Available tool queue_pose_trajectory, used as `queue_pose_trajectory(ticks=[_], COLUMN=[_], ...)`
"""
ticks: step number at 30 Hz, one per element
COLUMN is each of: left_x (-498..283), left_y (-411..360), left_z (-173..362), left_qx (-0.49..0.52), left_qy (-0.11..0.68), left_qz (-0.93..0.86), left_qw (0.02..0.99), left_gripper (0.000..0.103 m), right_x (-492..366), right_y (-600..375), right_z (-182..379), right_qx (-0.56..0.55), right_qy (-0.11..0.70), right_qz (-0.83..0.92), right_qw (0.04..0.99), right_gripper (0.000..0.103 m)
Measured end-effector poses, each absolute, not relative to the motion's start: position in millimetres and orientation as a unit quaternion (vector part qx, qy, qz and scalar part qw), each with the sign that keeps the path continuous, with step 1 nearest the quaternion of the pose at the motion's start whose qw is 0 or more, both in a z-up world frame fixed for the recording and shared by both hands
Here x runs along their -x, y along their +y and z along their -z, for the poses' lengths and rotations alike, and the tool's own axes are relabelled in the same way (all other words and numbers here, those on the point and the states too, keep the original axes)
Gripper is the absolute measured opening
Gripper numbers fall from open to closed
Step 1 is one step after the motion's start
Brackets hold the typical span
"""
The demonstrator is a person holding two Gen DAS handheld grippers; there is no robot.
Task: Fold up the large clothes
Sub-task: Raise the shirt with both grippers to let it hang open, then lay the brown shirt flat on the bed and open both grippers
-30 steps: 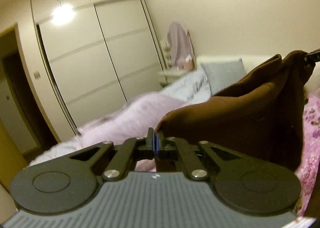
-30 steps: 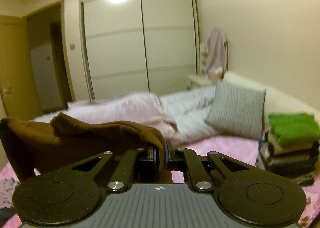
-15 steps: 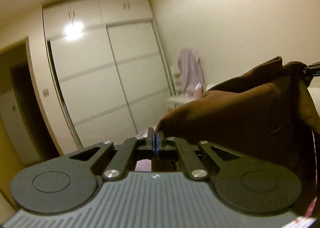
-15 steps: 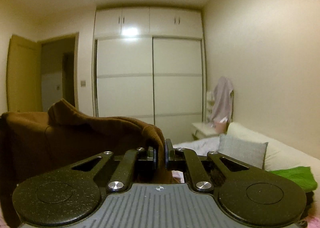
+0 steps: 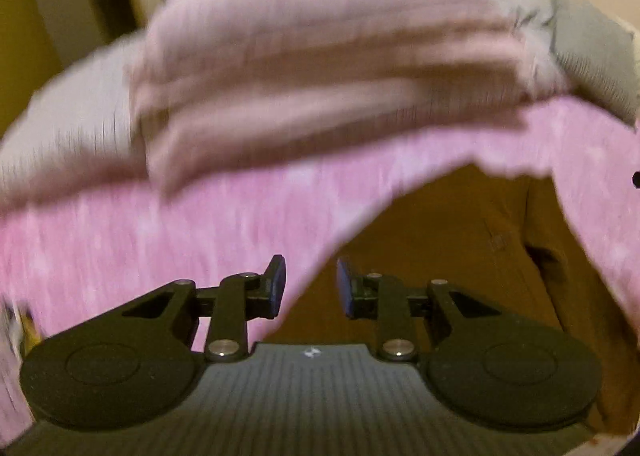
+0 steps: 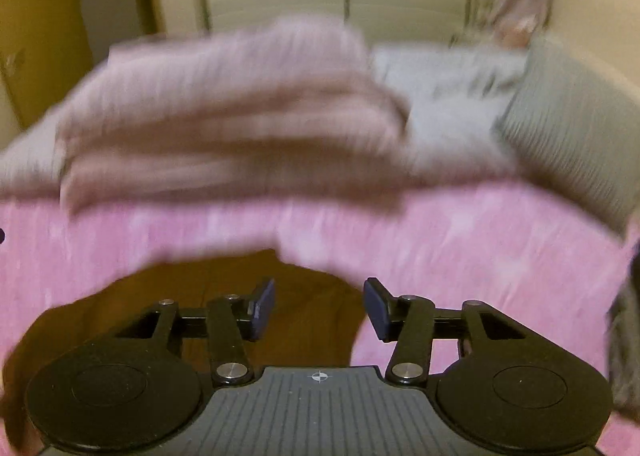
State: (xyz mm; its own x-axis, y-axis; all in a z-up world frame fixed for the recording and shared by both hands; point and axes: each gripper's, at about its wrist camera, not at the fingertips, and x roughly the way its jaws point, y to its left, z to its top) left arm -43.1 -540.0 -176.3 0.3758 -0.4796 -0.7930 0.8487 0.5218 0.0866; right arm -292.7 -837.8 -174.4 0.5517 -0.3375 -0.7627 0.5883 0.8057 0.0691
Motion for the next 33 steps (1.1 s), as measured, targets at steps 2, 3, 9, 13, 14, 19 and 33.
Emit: queue_pose_trajectory(ticks=[2,3,9,13,14,19,33], left_x=[58.1,66.8,129.0,163.3,170.0,191.6,195.6], left_y=[-512.2,-497.7,-436.3,-426.4,-428.1,-428.0,-461.8], left_z=[207.8,216.2,265.9,292.7,297.7,309.3,280.2], left_qx=[-0.254,-0.255,-0.252,-0.267,-0.273,-0.288,-0.286], left_qy=[0.401,0.414,0.476,0.492,0.489,0.488,0.485], left_qz=[0.405,0.400,0.428,0.469,0.478,0.484,0.425], left_qw=[0.781,0.777,0.726,0.683,0.677,0.667,0.709], left_gripper=[0.024,0.024,0.026,0.029,0.030,0.031,0.032], right_x=[306.8,312.7,342.8,359.3,364.9,390.3,500.9], right_y=[-824.9,-816.8,-748.4,-726.9,-726.3,-738.7,-881.9], right_z=[206.9,218.2,280.5,317.1,325.9,333.6,198.8], right_qx=[-0.175,-0.182,-0.159,-0.132,-0.139,-0.177,-0.013], right_qy=[0.417,0.429,0.487,0.514,0.517,0.512,0.461], right_qz=[0.257,0.249,0.234,0.263,0.273,0.293,0.450], right_qw=[0.854,0.849,0.826,0.806,0.799,0.788,0.764], right_gripper=[0.051,0.057,0.074,0.074,0.074,0.062,0.000])
